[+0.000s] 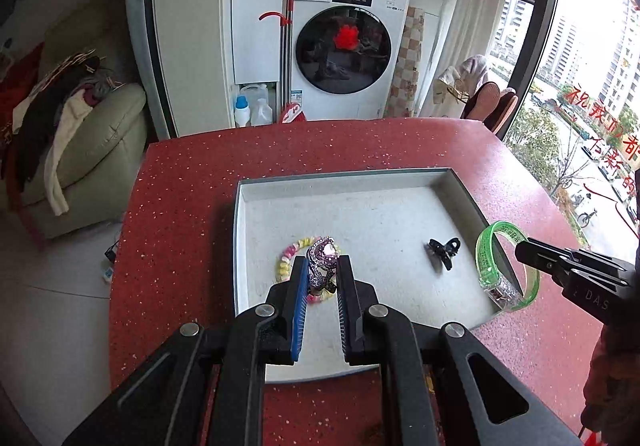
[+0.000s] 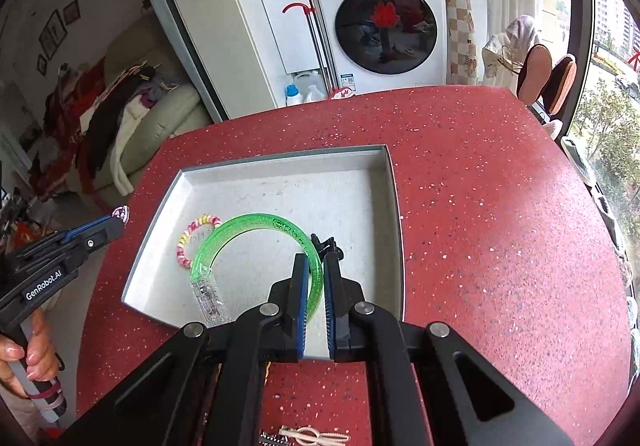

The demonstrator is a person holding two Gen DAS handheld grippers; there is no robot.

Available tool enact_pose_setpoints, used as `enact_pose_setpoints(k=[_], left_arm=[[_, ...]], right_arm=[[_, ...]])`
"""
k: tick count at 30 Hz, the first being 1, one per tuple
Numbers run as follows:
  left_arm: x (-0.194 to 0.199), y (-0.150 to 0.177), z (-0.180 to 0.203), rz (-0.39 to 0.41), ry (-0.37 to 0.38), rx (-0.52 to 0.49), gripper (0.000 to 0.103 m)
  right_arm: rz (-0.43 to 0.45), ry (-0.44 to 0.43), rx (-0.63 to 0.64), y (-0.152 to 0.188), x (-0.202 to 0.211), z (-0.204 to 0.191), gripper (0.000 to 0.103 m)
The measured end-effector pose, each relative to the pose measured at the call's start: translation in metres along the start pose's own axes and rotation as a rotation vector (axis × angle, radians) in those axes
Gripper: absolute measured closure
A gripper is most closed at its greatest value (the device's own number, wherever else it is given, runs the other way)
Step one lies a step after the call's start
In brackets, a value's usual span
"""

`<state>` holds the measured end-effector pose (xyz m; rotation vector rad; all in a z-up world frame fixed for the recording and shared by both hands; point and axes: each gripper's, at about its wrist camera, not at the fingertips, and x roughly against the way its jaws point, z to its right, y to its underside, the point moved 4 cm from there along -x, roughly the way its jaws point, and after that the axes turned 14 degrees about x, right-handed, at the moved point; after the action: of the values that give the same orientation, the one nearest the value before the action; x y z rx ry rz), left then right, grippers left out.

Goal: Organize jewelry
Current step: 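Carry the silver charm and green bangle over the grey tray with both grippers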

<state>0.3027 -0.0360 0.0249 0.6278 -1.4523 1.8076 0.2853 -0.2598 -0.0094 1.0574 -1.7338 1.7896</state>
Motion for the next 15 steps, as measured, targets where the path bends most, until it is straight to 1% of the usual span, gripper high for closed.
enact_pose_setpoints(k=[3,8,12,15], left_arm=[[-0.025,-0.013,-0.004,-0.012,-0.020,0.025,0.070],[-0.063,-0.023,-0.006,-0.029,-0.033,0.055,0.070],[-0.091,-0.017,-0.004,-0.059,-0.063,0.048,0.070],[-0.104,-0.010,-0.002,-0.077,-0.084,0.035,0.070]], right_arm=[[-0.022,-0.006,-0.018,-0.008,-0.021,0.008,0.095],[-0.057,-0.013,-0.066,-0.017,-0.056,0.021,0.095],[-0.071,-0.002,-0.076,-0.023,-0.078,0.024,0.095],[-0.086,0.002,-0.083,-0.027,-0.092,0.026,0.095]])
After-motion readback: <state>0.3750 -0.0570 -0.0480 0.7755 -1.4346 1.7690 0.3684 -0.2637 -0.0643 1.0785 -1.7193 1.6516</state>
